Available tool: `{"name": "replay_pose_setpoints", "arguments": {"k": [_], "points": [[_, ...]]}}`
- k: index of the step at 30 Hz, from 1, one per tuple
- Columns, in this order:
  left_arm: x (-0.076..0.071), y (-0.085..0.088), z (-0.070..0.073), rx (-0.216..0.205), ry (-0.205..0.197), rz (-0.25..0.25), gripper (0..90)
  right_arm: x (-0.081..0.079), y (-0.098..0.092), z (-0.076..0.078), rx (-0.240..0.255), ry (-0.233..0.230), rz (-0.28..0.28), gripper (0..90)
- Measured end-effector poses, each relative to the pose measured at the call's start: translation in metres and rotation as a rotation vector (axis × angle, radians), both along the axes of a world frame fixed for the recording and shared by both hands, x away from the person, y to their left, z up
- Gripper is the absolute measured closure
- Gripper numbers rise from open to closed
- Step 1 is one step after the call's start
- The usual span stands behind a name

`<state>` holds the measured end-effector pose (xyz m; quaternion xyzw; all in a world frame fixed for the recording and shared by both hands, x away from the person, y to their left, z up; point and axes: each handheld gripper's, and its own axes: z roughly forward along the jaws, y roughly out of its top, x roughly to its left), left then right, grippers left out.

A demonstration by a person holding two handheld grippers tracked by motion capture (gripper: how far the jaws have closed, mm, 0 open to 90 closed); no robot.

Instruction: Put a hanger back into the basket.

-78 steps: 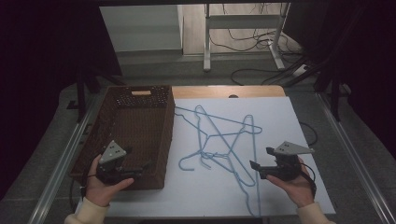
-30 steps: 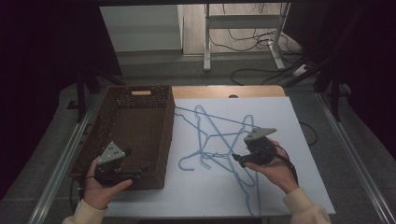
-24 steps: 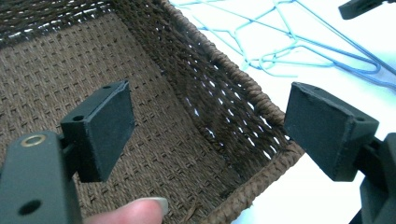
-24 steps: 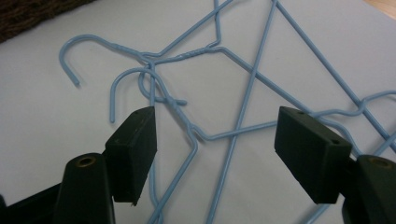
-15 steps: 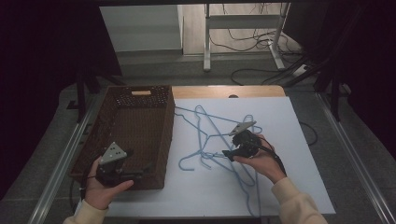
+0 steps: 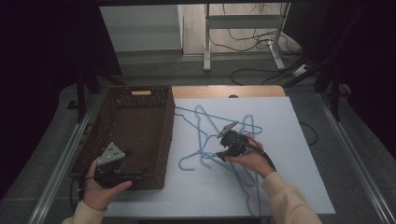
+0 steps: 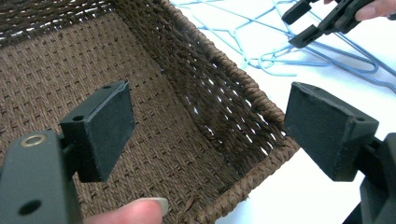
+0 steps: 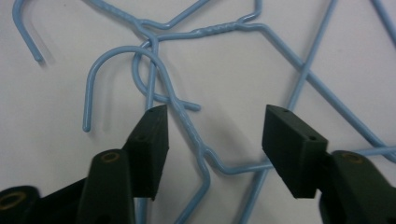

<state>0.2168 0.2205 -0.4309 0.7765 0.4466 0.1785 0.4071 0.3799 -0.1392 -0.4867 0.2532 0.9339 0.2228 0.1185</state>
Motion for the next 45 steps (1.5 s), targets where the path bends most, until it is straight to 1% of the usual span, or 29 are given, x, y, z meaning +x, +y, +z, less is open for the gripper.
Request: {"name": "replay_pose_setpoints", "arguments": {"k": [1, 2, 3, 4, 5, 7, 9, 14, 16, 17, 18, 20, 21, 22, 24, 27, 28, 29, 30, 31, 36, 40, 41, 42, 43, 45], "points": [[0.0, 0.0, 0.0, 0.0, 0.0, 0.0, 16.3, 0.0, 0.0, 0.0, 0.0, 0.0, 0.0, 42.4], [0.0, 0.0, 0.0, 0.0, -0.002, 0.0, 16.4, 0.002, 0.003, -0.003, -0.01, 0.014, 0.011, 45.8], [-0.001, 0.0, 0.0, 0.0, -0.002, 0.0, 16.4, 0.002, 0.005, -0.005, -0.015, 0.023, 0.009, 46.6], [-0.001, 0.001, 0.0, 0.001, -0.002, -0.001, 16.4, 0.003, 0.006, -0.006, -0.025, 0.02, 0.019, 47.7], [-0.001, 0.001, 0.0, 0.001, -0.002, -0.001, 16.4, 0.003, 0.006, -0.006, -0.025, 0.02, 0.019, 47.7], [-0.001, 0.001, 0.0, -0.001, -0.002, 0.002, 16.4, 0.005, 0.008, -0.01, -0.036, 0.033, 0.027, 49.9], [-0.001, 0.002, 0.0, -0.001, -0.002, 0.002, 16.4, 0.006, 0.008, -0.011, -0.042, 0.033, 0.033, 50.8], [-0.001, 0.002, 0.0, -0.001, -0.002, 0.002, 16.4, 0.008, 0.011, -0.017, -0.072, 0.043, 0.06, 60.2], [-0.001, 0.002, 0.001, -0.002, -0.004, 0.001, 16.4, 0.009, 0.012, -0.016, -0.07, 0.059, 0.065, 63.9], [-0.001, 0.002, 0.001, -0.002, -0.004, 0.001, 16.4, 0.009, 0.012, -0.016, -0.07, 0.059, 0.065, 63.9], [-0.001, 0.002, 0.0, -0.002, -0.004, 0.001, 16.4, 0.01, 0.011, -0.016, -0.061, 0.085, 0.076, 70.1], [-0.001, 0.002, 0.0, -0.002, -0.003, 0.003, 16.4, 0.011, 0.011, -0.016, -0.051, 0.098, 0.086, 73.4], [-0.001, 0.002, 0.0, -0.002, -0.003, 0.003, 16.4, 0.011, 0.011, -0.016, -0.051, 0.098, 0.086, 73.4], [-0.001, 0.003, 0.0, -0.002, -0.003, 0.003, 16.4, 0.011, 0.011, -0.016, -0.053, 0.098, 0.101, 75.5], [-0.001, 0.003, 0.0, -0.002, -0.003, 0.003, 16.4, 0.01, 0.011, -0.016, -0.049, 0.096, 0.111, 77.3], [-0.001, 0.004, 0.001, -0.004, -0.004, 0.007, 16.4, 0.01, 0.011, -0.016, -0.058, 0.086, 0.123, 78.9], [-0.001, 0.004, 0.001, -0.004, -0.005, 0.007, 16.4, 0.009, 0.01, -0.015, -0.071, 0.073, 0.134, 80.9], [-0.001, 0.004, 0.001, -0.004, -0.005, 0.007, 16.3, 0.009, 0.01, -0.015, -0.071, 0.073, 0.134, 80.9], [-0.002, 0.004, 0.001, -0.005, -0.006, 0.009, 16.3, 0.009, 0.009, -0.014, -0.085, 0.057, 0.132, 82.9], [-0.002, 0.004, 0.001, -0.006, -0.007, 0.009, 16.3, 0.01, 0.008, -0.014, -0.083, 0.053, 0.137, 84.0], [-0.002, 0.005, 0.002, -0.007, -0.008, 0.011, 16.3, 0.009, 0.0, -0.004, -0.038, 0.046, 0.119, 85.7], [-0.002, 0.004, 0.002, -0.007, -0.011, 0.012, 16.3, 0.008, -0.004, 0.001, -0.02, 0.03, 0.119, 85.8], [-0.003, 0.004, 0.003, -0.007, -0.014, 0.012, 16.3, 0.007, -0.007, 0.005, -0.009, 0.021, 0.113, 85.9], [-0.003, 0.004, 0.003, -0.007, -0.014, 0.012, 16.3, 0.007, -0.007, 0.005, -0.009, 0.021, 0.113, 85.9], [-0.003, 0.003, 0.004, -0.005, -0.019, 0.012, 16.4, 0.005, -0.01, 0.01, 0.002, 0.006, 0.098, 85.9], [-0.004, 0.001, 0.005, -0.007, -0.024, 0.007, 16.4, 0.004, -0.012, 0.015, 0.01, -0.007, 0.082, 86.0]]}}
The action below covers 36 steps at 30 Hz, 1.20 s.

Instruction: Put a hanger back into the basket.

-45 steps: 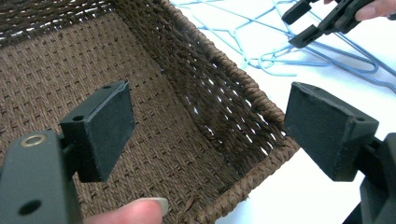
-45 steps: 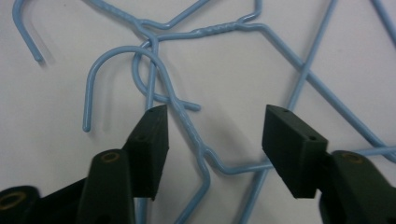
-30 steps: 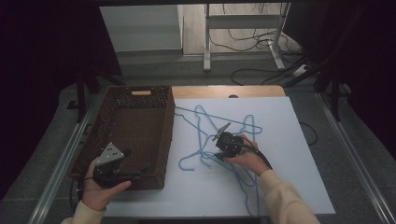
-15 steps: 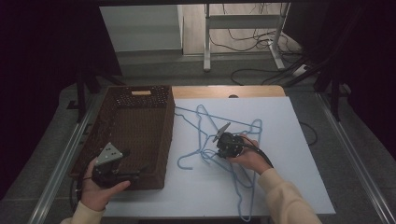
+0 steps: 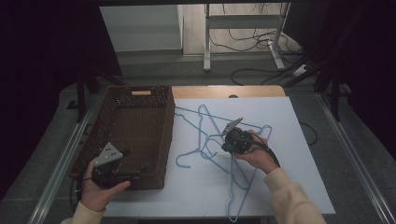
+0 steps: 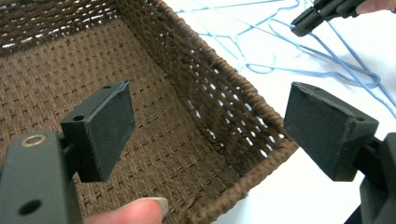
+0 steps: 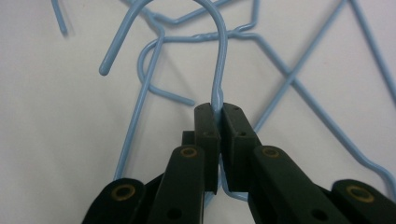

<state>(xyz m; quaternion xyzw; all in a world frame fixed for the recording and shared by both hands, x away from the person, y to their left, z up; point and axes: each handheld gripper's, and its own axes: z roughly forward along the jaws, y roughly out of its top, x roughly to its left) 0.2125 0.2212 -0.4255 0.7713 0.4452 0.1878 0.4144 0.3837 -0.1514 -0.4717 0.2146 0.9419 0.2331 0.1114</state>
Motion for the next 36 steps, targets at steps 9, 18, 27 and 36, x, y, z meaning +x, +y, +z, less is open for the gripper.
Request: {"name": "replay_pose_setpoints", "arguments": {"k": [9, 18, 27, 36], "points": [[-0.001, -0.019, 0.008, 0.008, -0.015, -0.046, 16.3, -0.006, -0.018, 0.019, 0.061, -0.039, -0.078, 86.2], [0.001, -0.031, 0.011, 0.003, -0.012, -0.069, 16.3, -0.013, -0.035, 0.032, 0.116, -0.065, -0.118, 86.3], [0.007, -0.056, 0.018, 0.006, -0.013, -0.111, 16.4, -0.017, -0.046, 0.047, 0.151, -0.085, -0.138, 86.3], [0.018, -0.067, 0.017, -0.009, 0.017, -0.154, 16.8, -0.023, -0.054, 0.059, 0.181, -0.102, -0.142, 86.3]]}}
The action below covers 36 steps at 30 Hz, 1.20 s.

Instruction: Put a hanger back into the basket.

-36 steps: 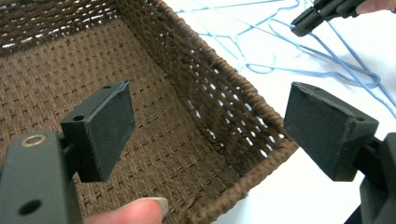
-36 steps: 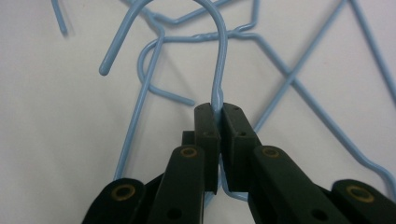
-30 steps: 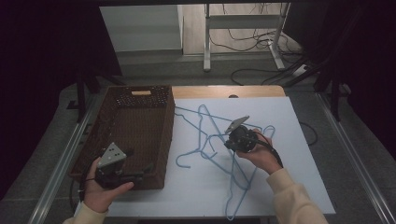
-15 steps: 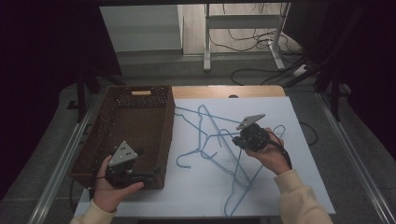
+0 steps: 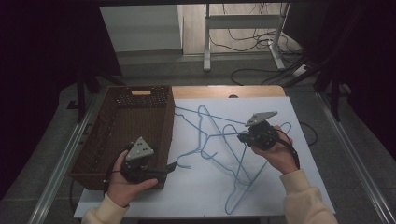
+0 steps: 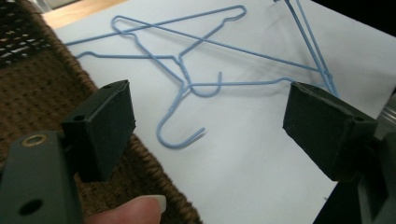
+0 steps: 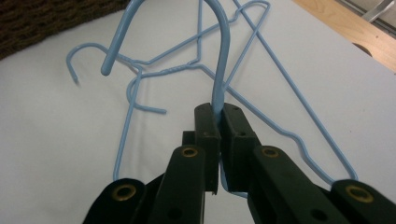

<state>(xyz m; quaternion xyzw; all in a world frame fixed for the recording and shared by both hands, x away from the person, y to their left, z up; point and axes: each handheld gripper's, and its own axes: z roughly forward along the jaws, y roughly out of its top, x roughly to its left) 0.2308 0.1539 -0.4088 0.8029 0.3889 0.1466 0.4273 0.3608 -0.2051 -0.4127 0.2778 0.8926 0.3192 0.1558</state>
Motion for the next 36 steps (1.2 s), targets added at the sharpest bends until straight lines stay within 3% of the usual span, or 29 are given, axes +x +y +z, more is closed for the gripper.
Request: {"name": "replay_pose_setpoints", "arguments": {"k": [7, 13, 27, 36], "points": [[0.008, -0.007, -0.002, -0.028, 0.041, -0.033, 18.0, -0.005, -0.006, 0.015, 0.059, -0.013, 0.004, 86.4], [0.011, -0.014, -0.003, -0.03, 0.052, -0.049, 18.4, -0.006, -0.006, 0.019, 0.071, -0.03, -0.008, 86.4], [0.018, -0.051, -0.004, -0.023, 0.071, -0.127, 20.5, -0.007, 0.001, 0.023, 0.093, -0.032, -0.064, 86.4], [0.029, -0.077, -0.014, -0.032, 0.13, -0.182, 23.1, -0.01, 0.014, 0.025, 0.095, -0.035, -0.099, 86.3]]}}
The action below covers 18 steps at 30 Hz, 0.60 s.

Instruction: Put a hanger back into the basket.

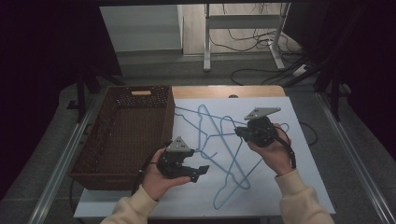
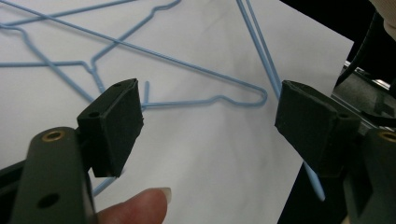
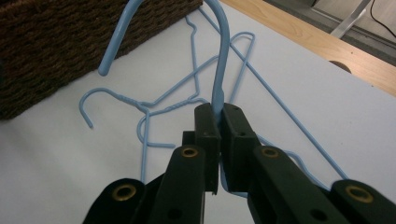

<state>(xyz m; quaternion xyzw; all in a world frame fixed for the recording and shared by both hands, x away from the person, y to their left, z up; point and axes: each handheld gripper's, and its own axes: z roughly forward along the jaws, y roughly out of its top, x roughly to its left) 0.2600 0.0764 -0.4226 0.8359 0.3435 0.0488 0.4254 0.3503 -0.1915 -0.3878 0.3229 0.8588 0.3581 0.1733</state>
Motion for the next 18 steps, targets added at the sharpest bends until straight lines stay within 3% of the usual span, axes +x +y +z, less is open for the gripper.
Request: {"name": "replay_pose_setpoints", "arguments": {"k": [8, 18], "points": [[0.008, -0.018, -0.009, 0.002, 0.036, -0.019, 25.1, -0.005, 0.012, 0.002, 0.002, -0.008, -0.007, 86.3], [0.026, -0.045, -0.022, -0.035, 0.096, -0.025, 34.2, -0.007, 0.026, 0.0, 0.019, -0.009, -0.016, 86.3]]}}
